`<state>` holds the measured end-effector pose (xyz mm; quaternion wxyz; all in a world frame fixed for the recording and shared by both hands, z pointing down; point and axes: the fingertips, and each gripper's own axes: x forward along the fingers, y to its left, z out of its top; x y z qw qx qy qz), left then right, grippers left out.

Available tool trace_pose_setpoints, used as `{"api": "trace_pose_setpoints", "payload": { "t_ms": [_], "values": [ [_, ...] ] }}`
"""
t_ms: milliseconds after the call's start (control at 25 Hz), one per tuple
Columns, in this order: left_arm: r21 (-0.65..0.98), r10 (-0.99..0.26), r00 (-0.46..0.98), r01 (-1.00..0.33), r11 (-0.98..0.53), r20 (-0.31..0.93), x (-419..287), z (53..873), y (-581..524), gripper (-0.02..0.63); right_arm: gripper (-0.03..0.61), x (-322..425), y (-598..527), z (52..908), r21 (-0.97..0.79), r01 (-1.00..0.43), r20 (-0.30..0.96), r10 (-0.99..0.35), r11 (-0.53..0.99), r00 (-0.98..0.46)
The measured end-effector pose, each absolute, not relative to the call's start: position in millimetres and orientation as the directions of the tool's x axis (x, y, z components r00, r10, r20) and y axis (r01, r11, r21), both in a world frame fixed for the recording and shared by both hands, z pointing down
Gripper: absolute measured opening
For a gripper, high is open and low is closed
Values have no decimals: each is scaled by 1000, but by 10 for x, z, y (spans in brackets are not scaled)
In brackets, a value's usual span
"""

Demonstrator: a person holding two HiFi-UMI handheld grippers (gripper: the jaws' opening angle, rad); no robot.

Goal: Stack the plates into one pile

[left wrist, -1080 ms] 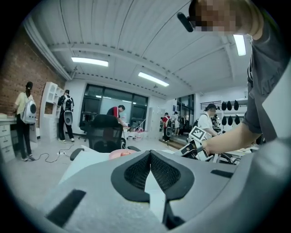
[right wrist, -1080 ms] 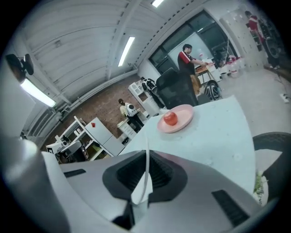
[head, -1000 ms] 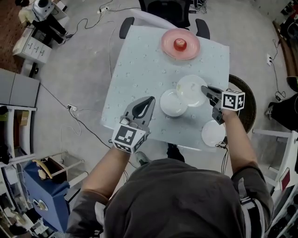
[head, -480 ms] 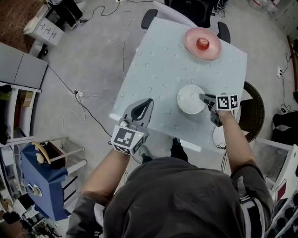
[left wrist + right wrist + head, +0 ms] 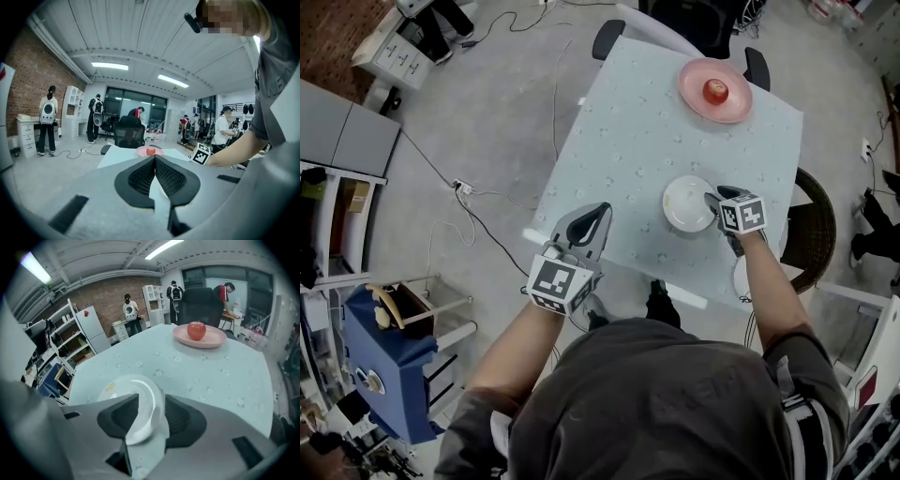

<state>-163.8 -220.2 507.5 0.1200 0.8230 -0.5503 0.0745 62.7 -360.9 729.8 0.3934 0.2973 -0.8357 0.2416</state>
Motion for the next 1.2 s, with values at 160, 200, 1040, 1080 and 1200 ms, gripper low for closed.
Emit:
{"api": "trace_pose_setpoints", "payload": {
  "t_ms": [160, 200, 1040, 1080, 1200],
  "values": [
    [109, -881, 403, -915, -388, 250, -1555, 5060, -2265, 6, 166, 649, -3707, 6991, -181, -689, 734, -371, 701, -570],
    [106, -877, 411, -911, -398, 248, -1522, 5054, -2287, 6, 166, 665, -3721, 6884, -191, -689, 708, -388, 700, -590],
    [90, -527, 820, -556, -826, 224, 940, 5038, -2616, 6, 166, 3132, -2652, 6144, -270, -898, 570, -694, 348, -440],
    [93, -504, 834, -533, -841, 227, 1062, 5065, -2599, 6, 166, 3216, -2548, 6249, -279, -904, 585, -689, 325, -428],
    [105, -438, 867, -471, -876, 238, 1367, 5156, -2545, 6, 166, 3397, -2257, 6599, -306, -916, 633, -663, 259, -399]
  ]
}}
